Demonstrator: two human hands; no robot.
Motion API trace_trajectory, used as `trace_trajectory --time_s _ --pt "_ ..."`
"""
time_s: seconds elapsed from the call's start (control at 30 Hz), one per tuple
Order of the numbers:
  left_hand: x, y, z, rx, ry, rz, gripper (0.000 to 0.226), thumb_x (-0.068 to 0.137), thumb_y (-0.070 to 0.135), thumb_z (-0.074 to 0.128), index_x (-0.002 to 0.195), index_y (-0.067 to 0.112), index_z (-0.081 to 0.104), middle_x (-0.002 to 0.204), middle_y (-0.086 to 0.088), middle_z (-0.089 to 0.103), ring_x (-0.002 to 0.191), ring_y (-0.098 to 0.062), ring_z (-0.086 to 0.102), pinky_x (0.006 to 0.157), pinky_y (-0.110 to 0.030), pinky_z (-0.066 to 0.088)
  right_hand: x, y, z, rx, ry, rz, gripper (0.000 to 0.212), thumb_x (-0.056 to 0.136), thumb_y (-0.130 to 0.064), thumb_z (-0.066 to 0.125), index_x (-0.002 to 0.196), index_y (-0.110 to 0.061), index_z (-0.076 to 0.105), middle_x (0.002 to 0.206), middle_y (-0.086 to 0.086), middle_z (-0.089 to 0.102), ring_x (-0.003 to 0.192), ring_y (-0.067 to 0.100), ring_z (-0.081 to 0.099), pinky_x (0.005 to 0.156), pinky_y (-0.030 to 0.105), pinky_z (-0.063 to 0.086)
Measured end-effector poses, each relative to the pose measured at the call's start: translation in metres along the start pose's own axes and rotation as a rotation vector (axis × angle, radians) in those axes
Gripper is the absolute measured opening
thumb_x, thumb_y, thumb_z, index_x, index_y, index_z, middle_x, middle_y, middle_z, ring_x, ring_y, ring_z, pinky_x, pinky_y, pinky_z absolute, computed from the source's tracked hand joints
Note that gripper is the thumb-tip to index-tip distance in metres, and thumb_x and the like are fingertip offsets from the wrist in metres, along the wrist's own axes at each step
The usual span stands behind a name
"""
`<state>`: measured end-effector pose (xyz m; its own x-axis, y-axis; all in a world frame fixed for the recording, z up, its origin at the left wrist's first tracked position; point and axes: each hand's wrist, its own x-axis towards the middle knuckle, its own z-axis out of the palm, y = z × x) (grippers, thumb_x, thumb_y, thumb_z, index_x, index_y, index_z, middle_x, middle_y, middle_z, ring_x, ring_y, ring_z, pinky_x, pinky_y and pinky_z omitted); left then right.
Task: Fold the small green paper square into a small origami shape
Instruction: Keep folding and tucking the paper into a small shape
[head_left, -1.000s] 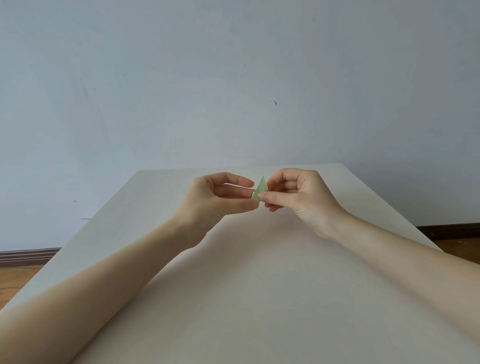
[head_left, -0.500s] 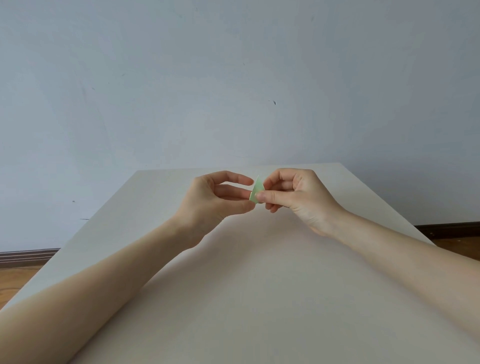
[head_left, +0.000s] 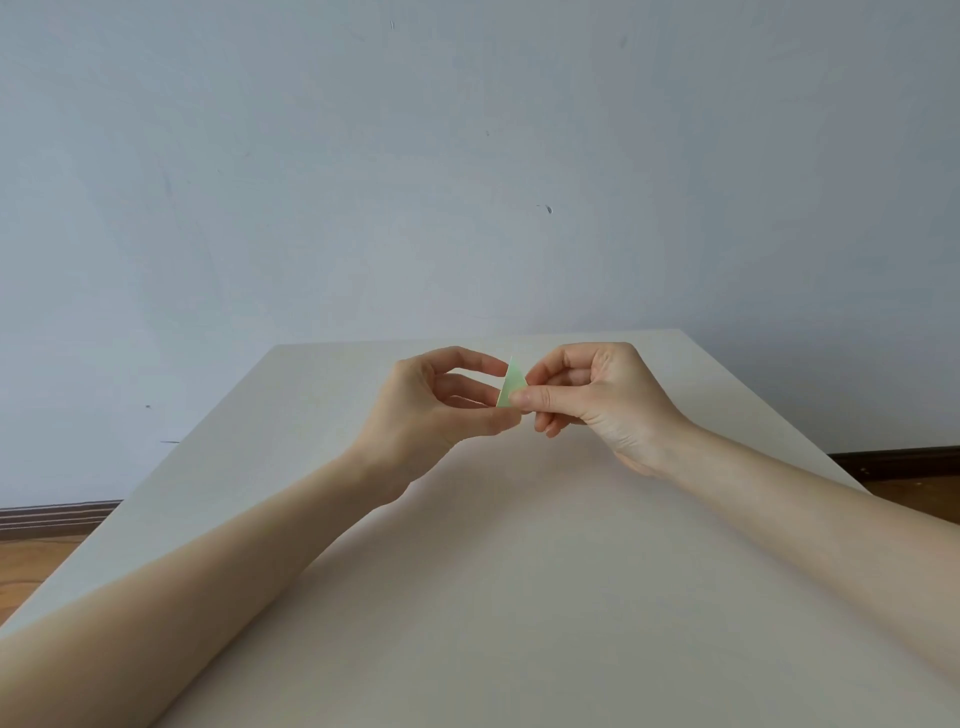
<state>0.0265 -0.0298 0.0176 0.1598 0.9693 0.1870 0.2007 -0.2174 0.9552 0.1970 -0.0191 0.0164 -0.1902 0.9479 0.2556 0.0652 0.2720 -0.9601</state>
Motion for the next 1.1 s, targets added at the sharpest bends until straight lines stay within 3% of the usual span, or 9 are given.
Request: trace_trajectory --time_s 0.47,0.73,1.1 --pt "0.0031 -0.0021 0.0027 0.035 0.037 -0.042 0.016 0.075 0.008 0.073 0.088 0.015 0.068 0.073 -0.004 0.074 0.064 -0.015 0.066 0.082 -0.032 0.055 0.0006 -0.0022 0.0013 0.040 0.012 0.023 0.013 0.071 0.003 0.074 0.076 0.000 0.063 0.058 0.004 0.069 0.048 0.017 0.063 0.051 0.021 0.052" --pt "0.0065 -0.0028 -0.0030 -0.045 0.056 -0.084 0.016 0.076 0.000 0.070 0.087 0.011 0.069 0.067 0.000 0.072 0.063 -0.014 0.068 0.078 -0.025 0.056 0.0037 -0.0008 -0.0023 0.137 0.077 0.089 0.013 0.071 0.004 0.074 0.074 -0.002 0.062 0.057 0.004 0.067 0.046 0.014 0.062 0.052 0.019 0.052" --pt "0.0043 -0.0033 -0.0007 -0.103 0.042 -0.077 0.009 0.077 0.006 0.072 0.086 0.005 0.072 0.078 -0.007 0.074 0.071 -0.017 0.070 0.076 -0.024 0.057 0.0029 0.0014 -0.0028 0.130 0.060 0.100 0.013 0.071 0.004 0.074 0.076 -0.001 0.063 0.061 0.006 0.069 0.050 0.017 0.065 0.053 0.019 0.052"
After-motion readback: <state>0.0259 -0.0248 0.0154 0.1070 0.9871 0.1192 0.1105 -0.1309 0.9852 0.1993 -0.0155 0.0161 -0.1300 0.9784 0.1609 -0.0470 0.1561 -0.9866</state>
